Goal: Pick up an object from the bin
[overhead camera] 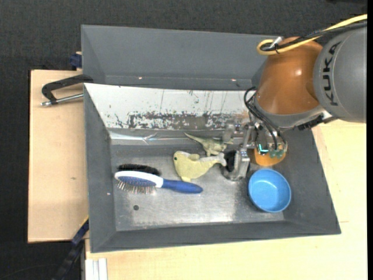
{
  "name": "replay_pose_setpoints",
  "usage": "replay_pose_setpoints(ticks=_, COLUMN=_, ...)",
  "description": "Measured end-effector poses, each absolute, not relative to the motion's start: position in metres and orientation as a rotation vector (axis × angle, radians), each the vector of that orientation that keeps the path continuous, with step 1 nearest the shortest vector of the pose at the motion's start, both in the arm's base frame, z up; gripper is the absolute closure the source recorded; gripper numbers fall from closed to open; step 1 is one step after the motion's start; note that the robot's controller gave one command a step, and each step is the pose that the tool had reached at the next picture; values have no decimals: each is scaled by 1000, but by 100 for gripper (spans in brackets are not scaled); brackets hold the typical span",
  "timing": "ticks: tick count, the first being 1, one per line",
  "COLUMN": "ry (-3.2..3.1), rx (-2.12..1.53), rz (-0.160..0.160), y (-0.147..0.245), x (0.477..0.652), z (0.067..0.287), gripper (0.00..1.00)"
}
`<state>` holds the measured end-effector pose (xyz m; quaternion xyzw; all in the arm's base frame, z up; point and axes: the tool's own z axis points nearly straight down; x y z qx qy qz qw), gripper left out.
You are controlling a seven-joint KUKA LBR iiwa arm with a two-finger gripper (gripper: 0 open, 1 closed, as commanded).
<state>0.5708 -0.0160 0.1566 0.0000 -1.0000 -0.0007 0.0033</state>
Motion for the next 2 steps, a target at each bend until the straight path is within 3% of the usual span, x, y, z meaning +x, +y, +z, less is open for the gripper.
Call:
replay_pose_setpoints(ticks=1, ry=-3112, rx=-406, rz=-2, y=-51, x=570, z=69, gripper=0)
replay_pose_setpoints(ticks=2, ry=-3104, rx=-529, rz=-3, y=-48, x=567, z=102, gripper=0)
